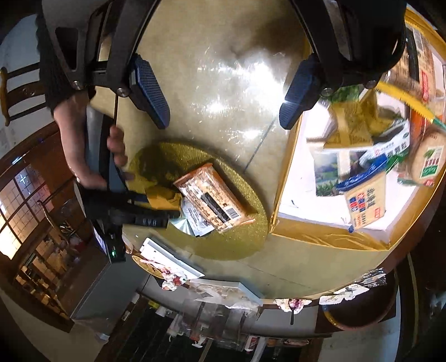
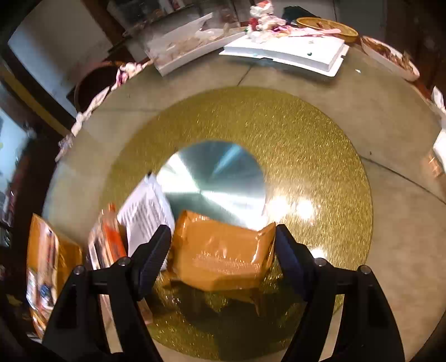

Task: Organize snacks
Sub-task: 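Grasp the gold pouch with the right gripper while left grasps another brown cracker pack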

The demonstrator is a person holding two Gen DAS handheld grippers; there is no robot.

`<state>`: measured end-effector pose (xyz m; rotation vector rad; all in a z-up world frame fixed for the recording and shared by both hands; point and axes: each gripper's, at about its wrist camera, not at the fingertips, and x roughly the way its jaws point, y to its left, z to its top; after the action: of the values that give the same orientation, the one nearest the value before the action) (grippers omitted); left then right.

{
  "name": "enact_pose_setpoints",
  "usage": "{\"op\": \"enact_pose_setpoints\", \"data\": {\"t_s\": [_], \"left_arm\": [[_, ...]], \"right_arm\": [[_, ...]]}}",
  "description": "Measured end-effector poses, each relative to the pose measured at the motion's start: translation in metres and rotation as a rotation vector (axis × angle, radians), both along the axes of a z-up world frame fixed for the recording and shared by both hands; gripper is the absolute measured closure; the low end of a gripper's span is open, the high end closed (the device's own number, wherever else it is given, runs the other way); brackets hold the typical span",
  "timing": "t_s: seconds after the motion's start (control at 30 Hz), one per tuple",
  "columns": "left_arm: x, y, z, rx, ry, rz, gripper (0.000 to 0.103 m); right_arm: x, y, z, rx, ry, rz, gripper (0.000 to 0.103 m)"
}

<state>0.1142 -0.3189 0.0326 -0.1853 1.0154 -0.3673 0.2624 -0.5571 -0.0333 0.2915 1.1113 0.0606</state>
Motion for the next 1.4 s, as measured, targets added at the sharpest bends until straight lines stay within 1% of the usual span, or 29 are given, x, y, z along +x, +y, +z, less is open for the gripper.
{"op": "enact_pose_setpoints", "data": {"t_s": [0.03,0.07,0.1,0.23,0.27,0.3,0.37,0.43,0.47,0.5,0.53,0.57,0.6,0.63,0.7,0.77,0.8,0.83,0.87,0.97,1.0,1.1,1.2,1.23,1.27,1.3,1.4], "left_arm": [[0.008,-0.003,-0.002,0.004,0.021,0.002,0.022],[0.018,-0.009,-0.005,0.017,0.048,0.011,0.022],[0.027,-0.013,-0.008,0.023,0.066,0.021,0.022],[0.073,-0.039,-0.020,0.058,0.114,0.063,0.022],[0.085,-0.044,-0.024,0.055,0.132,0.078,0.022],[0.097,-0.048,-0.029,0.050,0.144,0.103,0.022],[0.122,-0.062,-0.039,0.091,0.164,0.143,0.022],[0.136,-0.072,-0.050,0.120,0.185,0.159,0.024],[0.139,-0.074,-0.052,0.130,0.170,0.186,0.024],[0.139,-0.077,-0.052,0.161,0.128,0.217,0.024],[0.138,-0.081,-0.052,0.187,0.105,0.231,0.024],[0.137,-0.086,-0.055,0.211,0.097,0.227,0.023],[0.136,-0.090,-0.058,0.205,0.082,0.218,0.022],[0.137,-0.093,-0.061,0.219,0.093,0.212,0.022],[0.135,-0.100,-0.063,0.266,0.077,0.211,0.022],[0.131,-0.108,-0.067,0.340,0.065,0.186,0.023],[0.127,-0.110,-0.067,0.347,0.047,0.174,0.028],[0.125,-0.111,-0.066,0.346,0.034,0.164,0.037],[0.118,-0.110,-0.065,0.351,0.026,0.146,0.038],[0.098,-0.100,-0.064,0.336,0.034,0.107,0.043],[0.088,-0.095,-0.063,0.330,0.040,0.097,0.044],[0.061,-0.093,-0.059,0.311,0.047,0.041,0.044],[0.024,-0.088,-0.057,0.272,0.033,-0.025,0.045],[0.013,-0.084,-0.055,0.247,0.034,-0.042,0.046],[0.002,-0.079,-0.052,0.206,0.025,-0.062,0.046],[-0.006,-0.075,-0.050,0.186,0.012,-0.074,0.046],[-0.025,-0.066,-0.040,0.163,-0.045,-0.083,0.047]], "right_arm": [[-0.004,0.003,0.000,-0.032,-0.007,0.007,0.027],[-0.009,0.004,-0.001,-0.071,-0.009,0.001,0.030],[-0.016,0.003,-0.001,-0.096,-0.014,-0.005,0.035],[-0.051,-0.009,0.001,-0.088,-0.015,-0.010,0.038],[-0.066,-0.013,0.002,-0.077,-0.014,-0.013,0.039],[-0.070,-0.015,0.001,-0.075,-0.014,-0.009,0.039],[-0.090,-0.017,0.001,-0.066,-0.021,0.001,0.039],[-0.102,-0.021,0.000,-0.060,-0.028,-0.001,0.039],[-0.107,-0.022,-0.001,-0.052,-0.031,-0.004,0.039],[-0.112,-0.025,-0.001,-0.035,-0.038,-0.010,0.039],[-0.116,-0.027,-0.002,-0.025,-0.043,-0.013,0.039],[-0.119,-0.029,-0.002,-0.022,-0.044,-0.015,0.039],[-0.120,-0.029,-0.002,-0.018,-0.044,-0.017,0.039],[-0.123,-0.031,-0.002,-0.010,-0.047,-0.018,0.039],[-0.125,-0.031,-0.003,-0.003,-0.053,-0.017,0.039],[-0.128,-0.032,-0.003,0.001,-0.056,-0.017,0.039],[-0.129,-0.032,-0.003,0.000,-0.056,-0.019,0.039],[-0.130,-0.032,-0.002,-0.003,-0.053,-0.022,0.039],[-0.133,-0.032,-0.002,-0.005,-0.052,-0.026,0.039],[-0.146,-0.033,-0.002,-0.017,-0.055,-0.031,0.041],[-0.152,-0.033,-0.002,-0.016,-0.058,-0.038,0.045],[-0.175,-0.033,-0.003,-0.004,-0.082,-0.047,0.047],[-0.195,-0.028,-0.003,-0.015,-0.090,-0.050,0.048],[-0.200,-0.026,-0.003,-0.019,-0.090,-0.047,0.048],[-0.205,-0.023,-0.002,-0.024,-0.088,-0.047,0.048],[-0.209,-0.022,-0.002,-0.028,-0.088,-0.048,0.048],[-0.217,-0.015,-0.002,-0.045,-0.090,-0.036,0.047]]}}
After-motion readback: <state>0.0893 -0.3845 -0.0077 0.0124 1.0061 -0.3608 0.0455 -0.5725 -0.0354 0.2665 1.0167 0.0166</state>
